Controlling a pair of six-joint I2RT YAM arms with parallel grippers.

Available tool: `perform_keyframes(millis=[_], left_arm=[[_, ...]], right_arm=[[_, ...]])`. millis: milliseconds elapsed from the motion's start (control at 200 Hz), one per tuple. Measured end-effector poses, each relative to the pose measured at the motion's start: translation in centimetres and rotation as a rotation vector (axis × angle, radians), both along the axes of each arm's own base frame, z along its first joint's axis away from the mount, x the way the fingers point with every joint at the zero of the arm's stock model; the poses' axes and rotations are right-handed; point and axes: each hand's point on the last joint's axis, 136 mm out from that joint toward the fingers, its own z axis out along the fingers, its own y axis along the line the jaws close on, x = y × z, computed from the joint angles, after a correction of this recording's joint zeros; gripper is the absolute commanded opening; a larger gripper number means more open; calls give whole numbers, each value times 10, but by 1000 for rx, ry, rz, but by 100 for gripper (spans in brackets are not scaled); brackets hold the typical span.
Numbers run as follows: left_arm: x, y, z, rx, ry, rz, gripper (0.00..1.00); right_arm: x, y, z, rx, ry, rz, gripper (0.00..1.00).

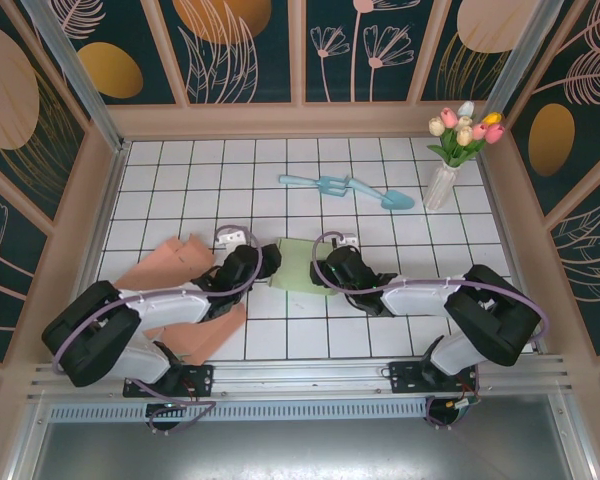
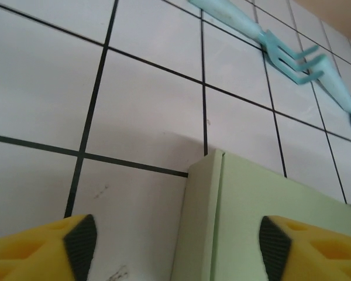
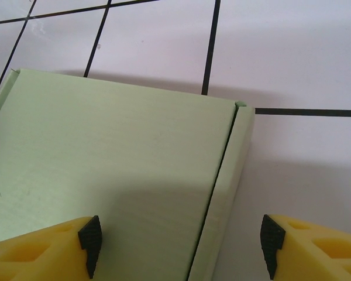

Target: Fold the paper box

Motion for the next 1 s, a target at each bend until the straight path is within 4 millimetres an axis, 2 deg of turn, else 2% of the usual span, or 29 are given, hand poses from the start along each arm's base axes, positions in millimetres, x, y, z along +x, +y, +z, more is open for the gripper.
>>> perform_keyframes(millis=[170,280,425,535,831,996], left_arm=[[19,-20,12,-10,59,29,79],[21,-30,7,-24,127,40,77],[14,-34,-21,2,264,55,75],[4,-33,-33,1,338,57,75],[-12,-32,-41,-47,444,97,74],[-17,-33,-34,-42,492,136,71]], right_arm=[[-4,0,0,1,-8,5,74],[-7,2,3,7,-14,18,74],[-9,3,4,11,-16,22,74],[-10,1,2,7,-14,22,74],[-10,1,2,8,-18,19,74],[-10,-2,3,6,-27,10,74]])
